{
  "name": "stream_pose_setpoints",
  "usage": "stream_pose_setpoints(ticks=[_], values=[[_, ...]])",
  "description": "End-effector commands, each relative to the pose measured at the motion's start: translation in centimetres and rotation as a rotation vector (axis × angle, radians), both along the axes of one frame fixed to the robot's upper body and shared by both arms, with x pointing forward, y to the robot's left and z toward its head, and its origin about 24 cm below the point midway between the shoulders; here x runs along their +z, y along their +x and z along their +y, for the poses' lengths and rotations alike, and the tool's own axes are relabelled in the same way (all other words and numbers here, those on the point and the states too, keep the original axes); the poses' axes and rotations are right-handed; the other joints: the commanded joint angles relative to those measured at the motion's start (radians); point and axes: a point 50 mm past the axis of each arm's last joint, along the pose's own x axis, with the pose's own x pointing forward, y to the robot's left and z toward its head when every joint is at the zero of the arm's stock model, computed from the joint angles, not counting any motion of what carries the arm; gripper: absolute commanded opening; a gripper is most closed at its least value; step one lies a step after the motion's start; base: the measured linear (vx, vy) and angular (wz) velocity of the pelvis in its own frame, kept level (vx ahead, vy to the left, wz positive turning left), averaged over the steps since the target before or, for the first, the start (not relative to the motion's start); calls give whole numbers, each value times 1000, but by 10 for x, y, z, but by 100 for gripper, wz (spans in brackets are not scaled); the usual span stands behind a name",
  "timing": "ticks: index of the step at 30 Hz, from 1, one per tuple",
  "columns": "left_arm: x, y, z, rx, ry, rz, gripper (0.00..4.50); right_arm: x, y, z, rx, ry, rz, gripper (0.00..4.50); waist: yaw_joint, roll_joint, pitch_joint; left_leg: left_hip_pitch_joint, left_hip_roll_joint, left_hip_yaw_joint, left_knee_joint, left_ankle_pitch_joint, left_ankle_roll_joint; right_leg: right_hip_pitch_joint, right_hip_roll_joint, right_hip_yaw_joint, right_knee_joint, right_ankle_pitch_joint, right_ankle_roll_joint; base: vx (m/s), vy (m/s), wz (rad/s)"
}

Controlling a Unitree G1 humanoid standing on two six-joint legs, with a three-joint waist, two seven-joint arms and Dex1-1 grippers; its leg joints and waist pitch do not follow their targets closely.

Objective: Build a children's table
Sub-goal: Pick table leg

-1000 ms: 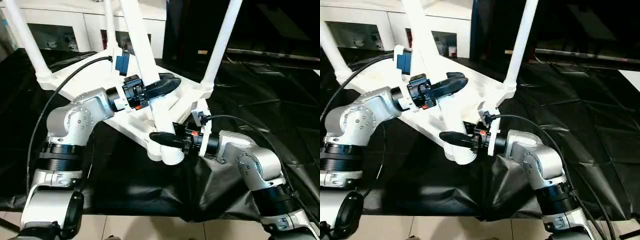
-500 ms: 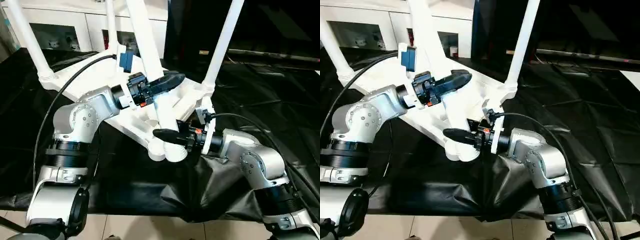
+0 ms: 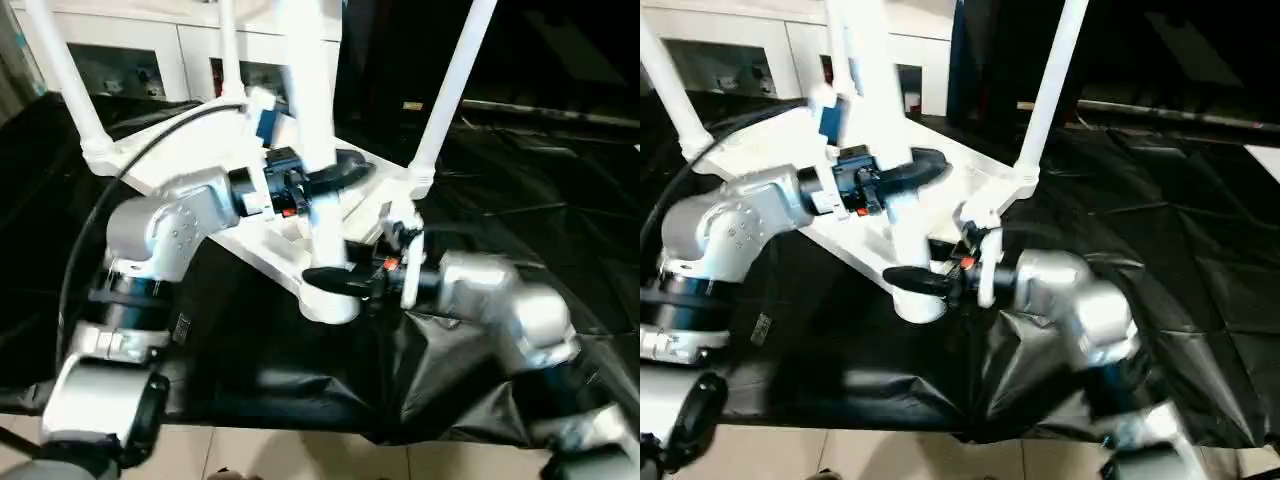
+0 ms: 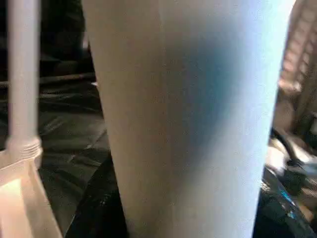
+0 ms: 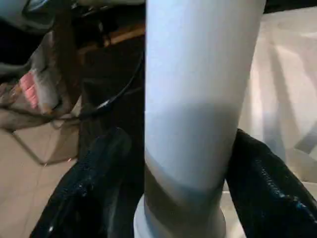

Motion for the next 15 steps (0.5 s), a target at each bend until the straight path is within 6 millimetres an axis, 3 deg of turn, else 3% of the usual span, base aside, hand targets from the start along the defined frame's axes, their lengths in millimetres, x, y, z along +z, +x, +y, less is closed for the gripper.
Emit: stream_pose_setpoints(ticks=[1,5,10,15], values=[[5,0,1,-4,62,-54,181,5,-5,1,82,15,14,298,0,1,-74,1,12,8,-64,-104,6,71,-45,49,-60,-212,-142,0,0,0],[6,0,1,-6,66,-61,181,4,-3,-2,71,-4,15,298,1,1,-75,0,11,9,-63,-92,6,72,-44,49,-57,-182,-159,0,0,0],[6,0,-1,-15,63,-62,181,1,0,-1,56,1,35,298,1,1,-74,1,11,8,-63,-112,-1,71,-45,48,-61,-225,-150,0,0,0],[5,-1,-2,-31,59,-56,180,-1,2,2,38,10,46,298,1,0,-76,1,11,8,-62,-100,1,71,-44,48,-58,-204,-156,0,0,0]])
